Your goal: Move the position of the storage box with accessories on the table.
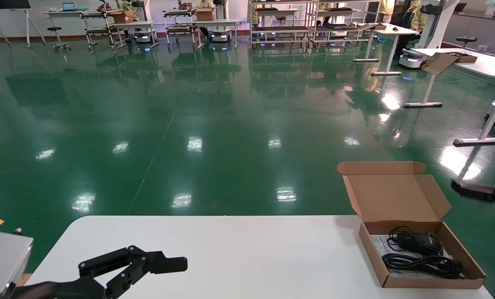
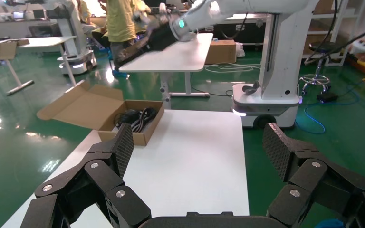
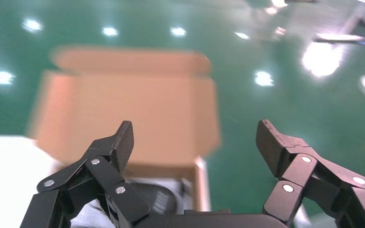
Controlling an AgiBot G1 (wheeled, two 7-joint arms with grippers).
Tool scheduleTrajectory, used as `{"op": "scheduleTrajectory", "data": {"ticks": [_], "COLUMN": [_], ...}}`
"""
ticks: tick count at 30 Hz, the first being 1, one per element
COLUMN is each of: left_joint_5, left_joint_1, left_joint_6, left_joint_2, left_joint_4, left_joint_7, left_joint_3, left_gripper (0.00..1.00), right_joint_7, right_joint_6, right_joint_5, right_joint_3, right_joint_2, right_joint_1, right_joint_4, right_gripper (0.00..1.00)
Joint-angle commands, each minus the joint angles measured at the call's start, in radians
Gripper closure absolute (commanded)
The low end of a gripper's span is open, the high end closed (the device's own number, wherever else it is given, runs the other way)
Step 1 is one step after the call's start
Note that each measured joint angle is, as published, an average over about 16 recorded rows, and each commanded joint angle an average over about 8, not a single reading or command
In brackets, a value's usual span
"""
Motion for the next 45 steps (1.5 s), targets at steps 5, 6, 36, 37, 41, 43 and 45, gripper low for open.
{"op": "scheduleTrajectory", "data": {"ticks": [5, 6, 36, 37, 41, 43, 45], "left_joint_5": [0.0, 0.0, 0.0, 0.0, 0.0, 0.0, 0.0], "left_joint_1": [0.0, 0.0, 0.0, 0.0, 0.0, 0.0, 0.0], "left_joint_6": [0.0, 0.0, 0.0, 0.0, -0.001, -0.001, -0.001], "left_joint_2": [0.0, 0.0, 0.0, 0.0, 0.0, 0.0, 0.0], "left_joint_4": [0.0, 0.0, 0.0, 0.0, 0.0, 0.0, 0.0], "left_joint_7": [0.0, 0.0, 0.0, 0.0, 0.0, 0.0, 0.0], "left_joint_3": [0.0, 0.0, 0.0, 0.0, 0.0, 0.0, 0.0], "left_gripper": [0.0, 0.0, 0.0, 0.0, 0.0, 0.0, 0.0], "right_joint_7": [0.071, 0.088, 0.107, 0.102, 0.083, 0.074, 0.064], "right_joint_6": [-0.278, -0.327, -0.578, -0.581, -0.595, -0.602, -0.609], "right_joint_5": [0.051, 0.062, 0.186, 0.191, 0.21, 0.22, 0.229], "right_joint_3": [0.028, 0.033, 0.176, 0.184, 0.215, 0.231, 0.247], "right_joint_2": [0.046, 0.053, 0.114, 0.117, 0.128, 0.134, 0.139], "right_joint_1": [0.077, 0.086, -0.071, -0.085, -0.14, -0.167, -0.195], "right_joint_4": [0.024, 0.025, 0.3, 0.32, 0.399, 0.439, 0.479], "right_gripper": [0.0, 0.0, 0.0, 0.0, 0.0, 0.0, 0.0]}}
